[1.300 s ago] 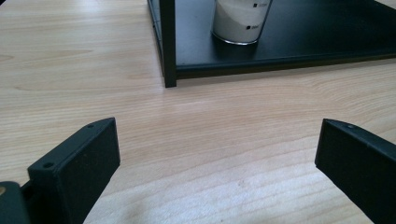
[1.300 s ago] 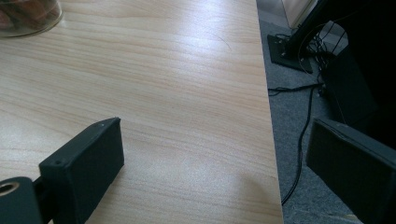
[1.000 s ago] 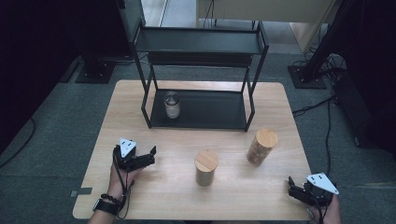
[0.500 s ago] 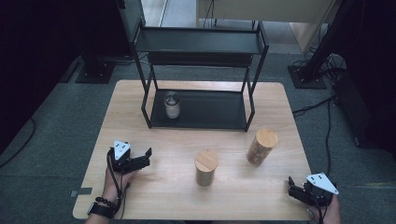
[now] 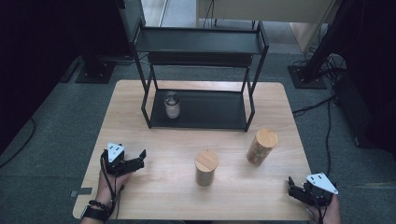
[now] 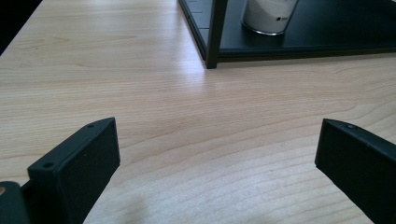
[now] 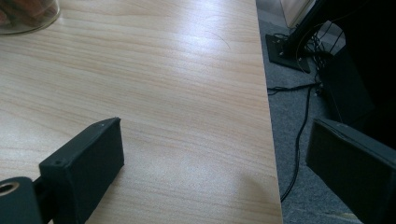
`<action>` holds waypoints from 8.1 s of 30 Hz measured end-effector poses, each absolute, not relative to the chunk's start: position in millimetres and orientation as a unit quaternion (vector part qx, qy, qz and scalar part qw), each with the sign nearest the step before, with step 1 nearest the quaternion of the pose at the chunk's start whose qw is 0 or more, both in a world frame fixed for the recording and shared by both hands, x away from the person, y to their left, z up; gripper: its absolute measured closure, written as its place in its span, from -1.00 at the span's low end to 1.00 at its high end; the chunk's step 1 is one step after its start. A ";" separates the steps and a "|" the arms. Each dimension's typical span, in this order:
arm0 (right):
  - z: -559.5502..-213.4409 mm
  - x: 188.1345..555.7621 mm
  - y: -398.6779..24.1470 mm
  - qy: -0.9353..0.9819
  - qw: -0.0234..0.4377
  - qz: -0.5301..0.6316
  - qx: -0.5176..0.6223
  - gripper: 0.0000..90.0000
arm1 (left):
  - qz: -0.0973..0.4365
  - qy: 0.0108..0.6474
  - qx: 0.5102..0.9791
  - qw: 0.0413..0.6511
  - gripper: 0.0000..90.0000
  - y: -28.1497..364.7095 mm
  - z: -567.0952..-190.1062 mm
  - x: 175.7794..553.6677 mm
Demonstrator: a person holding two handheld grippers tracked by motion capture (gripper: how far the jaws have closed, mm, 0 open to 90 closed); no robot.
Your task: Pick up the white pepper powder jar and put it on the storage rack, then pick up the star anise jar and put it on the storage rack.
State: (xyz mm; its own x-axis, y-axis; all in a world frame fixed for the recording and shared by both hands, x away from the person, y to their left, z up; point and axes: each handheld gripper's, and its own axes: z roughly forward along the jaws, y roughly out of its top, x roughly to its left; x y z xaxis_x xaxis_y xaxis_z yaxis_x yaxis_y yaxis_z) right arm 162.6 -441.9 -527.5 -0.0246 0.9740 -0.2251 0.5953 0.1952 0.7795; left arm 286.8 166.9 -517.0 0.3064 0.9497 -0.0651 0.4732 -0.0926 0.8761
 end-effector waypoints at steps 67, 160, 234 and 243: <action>-527.6 162.8 -441.3 0.671 0.385 0.244 0.585 -0.91 | 0.300 0.557 0.653 0.416 -1.00 232.4 -516.3 251.7; -506.2 160.0 -325.8 0.728 0.327 0.329 0.505 -0.92 | 0.305 0.558 0.642 0.429 -1.00 248.2 -516.1 216.9; -493.1 189.1 -177.4 0.759 0.261 0.410 0.433 -0.86 | 0.309 0.544 0.653 0.426 -1.00 245.5 -516.1 216.5; -488.7 193.3 -172.7 0.747 0.262 0.421 0.443 -0.67 | 0.308 0.544 0.655 0.425 -1.00 245.3 -516.1 216.7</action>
State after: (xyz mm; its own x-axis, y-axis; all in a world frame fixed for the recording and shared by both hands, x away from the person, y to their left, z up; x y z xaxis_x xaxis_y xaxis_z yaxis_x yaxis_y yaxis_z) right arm 193.3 -172.7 -488.7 -0.4701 0.8824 -0.0192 0.4412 0.2538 0.8608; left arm 216.7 245.3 -516.1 0.2190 0.9739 -0.0593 0.4504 -0.0469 0.8916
